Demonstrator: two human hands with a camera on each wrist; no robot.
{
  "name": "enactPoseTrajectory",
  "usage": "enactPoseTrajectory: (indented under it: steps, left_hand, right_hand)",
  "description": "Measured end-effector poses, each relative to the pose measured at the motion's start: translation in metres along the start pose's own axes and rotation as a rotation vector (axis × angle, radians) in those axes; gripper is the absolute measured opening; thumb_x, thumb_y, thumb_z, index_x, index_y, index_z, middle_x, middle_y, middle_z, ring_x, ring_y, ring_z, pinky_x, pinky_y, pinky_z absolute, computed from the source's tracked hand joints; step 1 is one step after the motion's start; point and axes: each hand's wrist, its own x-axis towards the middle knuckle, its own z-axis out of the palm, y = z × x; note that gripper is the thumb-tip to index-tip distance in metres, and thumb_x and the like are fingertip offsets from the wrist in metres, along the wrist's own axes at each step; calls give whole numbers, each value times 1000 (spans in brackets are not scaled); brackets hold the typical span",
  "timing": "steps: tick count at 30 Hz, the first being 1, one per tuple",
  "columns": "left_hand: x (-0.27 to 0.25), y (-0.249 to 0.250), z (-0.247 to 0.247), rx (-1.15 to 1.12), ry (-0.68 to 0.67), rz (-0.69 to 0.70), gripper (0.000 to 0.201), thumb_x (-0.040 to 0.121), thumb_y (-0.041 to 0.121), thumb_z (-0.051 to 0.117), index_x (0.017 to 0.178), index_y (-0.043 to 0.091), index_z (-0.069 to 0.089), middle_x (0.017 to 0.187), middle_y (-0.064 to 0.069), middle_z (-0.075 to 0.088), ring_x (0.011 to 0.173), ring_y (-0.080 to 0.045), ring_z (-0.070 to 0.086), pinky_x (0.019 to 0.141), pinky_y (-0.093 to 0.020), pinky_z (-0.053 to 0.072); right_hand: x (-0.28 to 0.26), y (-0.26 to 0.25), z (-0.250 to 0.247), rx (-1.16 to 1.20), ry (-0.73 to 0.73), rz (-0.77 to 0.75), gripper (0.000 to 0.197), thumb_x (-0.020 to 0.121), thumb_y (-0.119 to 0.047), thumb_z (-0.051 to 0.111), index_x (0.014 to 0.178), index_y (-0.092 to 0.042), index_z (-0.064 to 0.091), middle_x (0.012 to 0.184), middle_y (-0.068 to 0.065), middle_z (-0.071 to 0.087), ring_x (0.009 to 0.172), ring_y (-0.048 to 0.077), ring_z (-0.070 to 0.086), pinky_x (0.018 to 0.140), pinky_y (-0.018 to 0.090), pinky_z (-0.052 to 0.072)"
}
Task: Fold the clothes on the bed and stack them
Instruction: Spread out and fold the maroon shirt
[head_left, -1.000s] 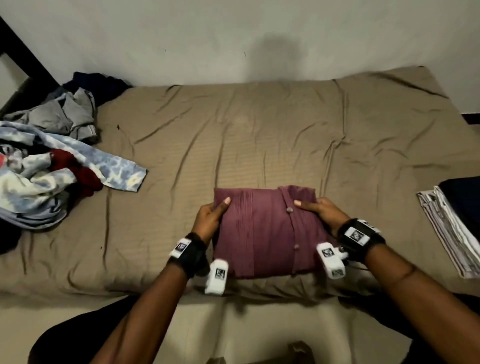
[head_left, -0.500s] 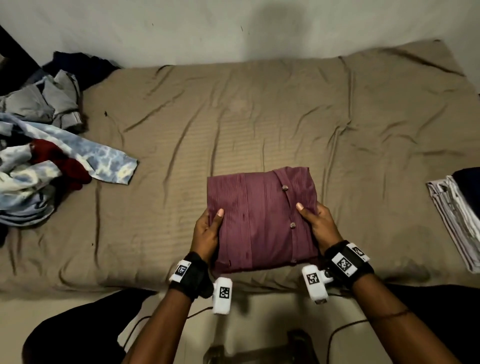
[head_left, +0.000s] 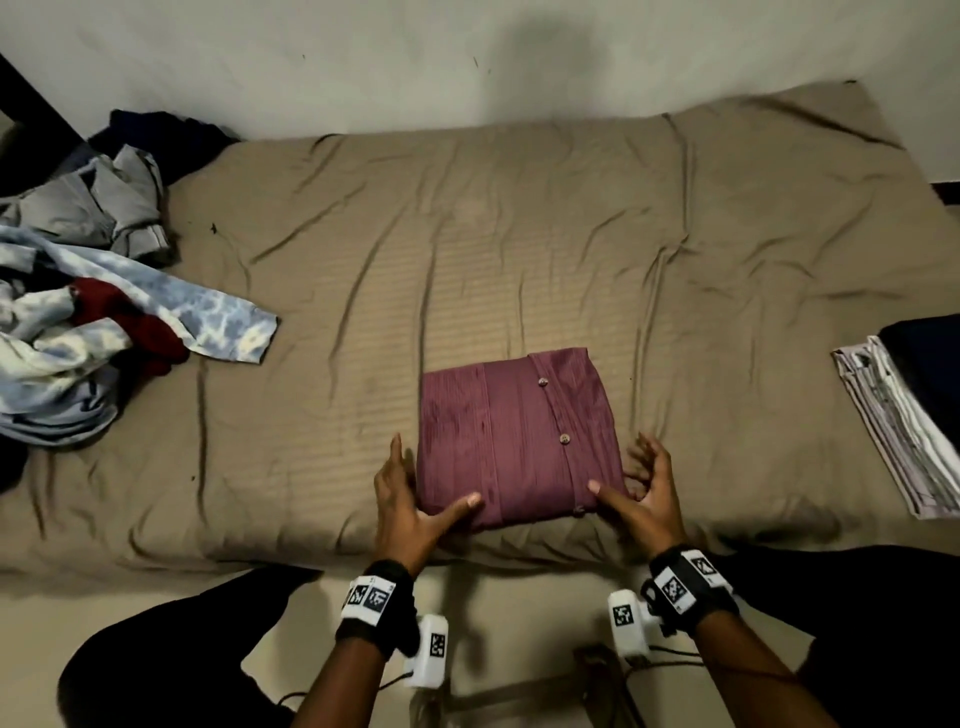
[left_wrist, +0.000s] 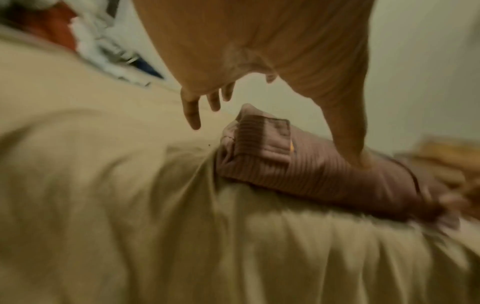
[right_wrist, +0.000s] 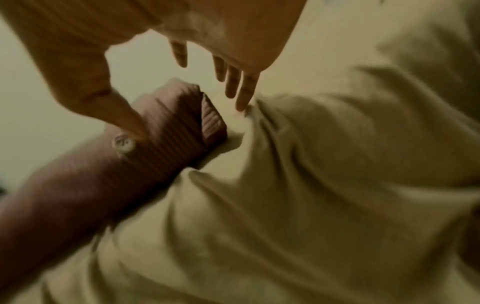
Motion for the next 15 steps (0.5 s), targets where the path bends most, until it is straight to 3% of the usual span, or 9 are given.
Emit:
enactPoseTrajectory:
  steps: [2, 4, 5, 7, 9, 10, 12, 13, 15]
  left_hand:
    - [-3, -6, 1, 337, -81, 216, 145, 48, 58, 96, 161, 41, 7, 167, -4, 6, 150, -24, 17, 117, -44, 26]
    - [-1, -15, 6, 652, -144, 431, 137, 54, 41, 95, 162, 39, 11, 170, -7, -1, 154, -34, 12, 117, -55, 33]
    - [1, -21, 9, 700, -176, 504, 127, 59, 30, 91, 162, 35, 16, 171, -6, 2, 155, -34, 13, 113, -56, 39]
    - [9, -25, 10, 693, -220, 581, 104, 67, 20, 76, 160, 27, 28, 169, -4, 18, 155, -29, 18, 110, -56, 42]
    - [19, -21, 8, 645, -217, 596, 82, 69, 26, 62, 150, 19, 46, 158, -5, 42, 151, -25, 27, 112, -57, 39]
    - [23, -15, 5, 601, -188, 595, 71, 70, 31, 56, 140, 15, 55, 147, -8, 55, 145, -25, 37, 115, -57, 35]
    - [27, 10, -8, 453, -109, 557, 51, 71, 37, 53, 117, 16, 61, 115, -8, 69, 115, -29, 61, 113, -53, 38]
    - [30, 26, -17, 354, -72, 519, 43, 71, 38, 56, 110, 21, 60, 101, -4, 71, 98, -28, 66, 103, -50, 47]
    - [39, 63, -38, 124, 34, 446, 36, 68, 35, 65, 102, 26, 58, 89, 3, 71, 82, -24, 70, 79, -41, 58]
  right_hand:
    - [-1, 1, -5, -403, -69, -288, 121, 56, -19, 92, 158, -24, 27, 161, 6, 24, 142, 30, 36, 112, 42, 38]
    - [-3, -10, -4, -832, -181, -535, 121, 55, -22, 82, 160, -29, 22, 168, 6, 6, 149, 32, 22, 117, 42, 29]
    - [-3, -14, -1, -941, -265, -570, 118, 58, -19, 77, 160, -34, 20, 169, 4, 2, 149, 31, 22, 117, 41, 30]
    - [7, -14, 4, -995, -370, -575, 109, 64, -12, 71, 158, -40, 24, 168, -1, 13, 143, 28, 34, 112, 39, 41]
    - [21, -15, 6, -957, -375, -579, 94, 64, -9, 64, 150, -41, 41, 157, 1, 40, 127, 29, 51, 100, 41, 53]
    - [27, -21, 6, -900, -350, -577, 85, 63, -10, 61, 142, -40, 50, 146, 3, 53, 118, 30, 58, 94, 42, 55]
    - [37, -48, 3, -751, -300, -510, 59, 64, -19, 60, 120, -37, 64, 112, 3, 72, 97, 28, 68, 83, 38, 57]
    - [39, -67, 2, -656, -284, -444, 45, 65, -25, 63, 108, -35, 67, 96, 0, 75, 87, 24, 70, 78, 35, 57]
    - [53, -96, -4, -493, -279, -369, 23, 66, -34, 71, 89, -34, 69, 82, -4, 72, 76, 19, 69, 73, 31, 56]
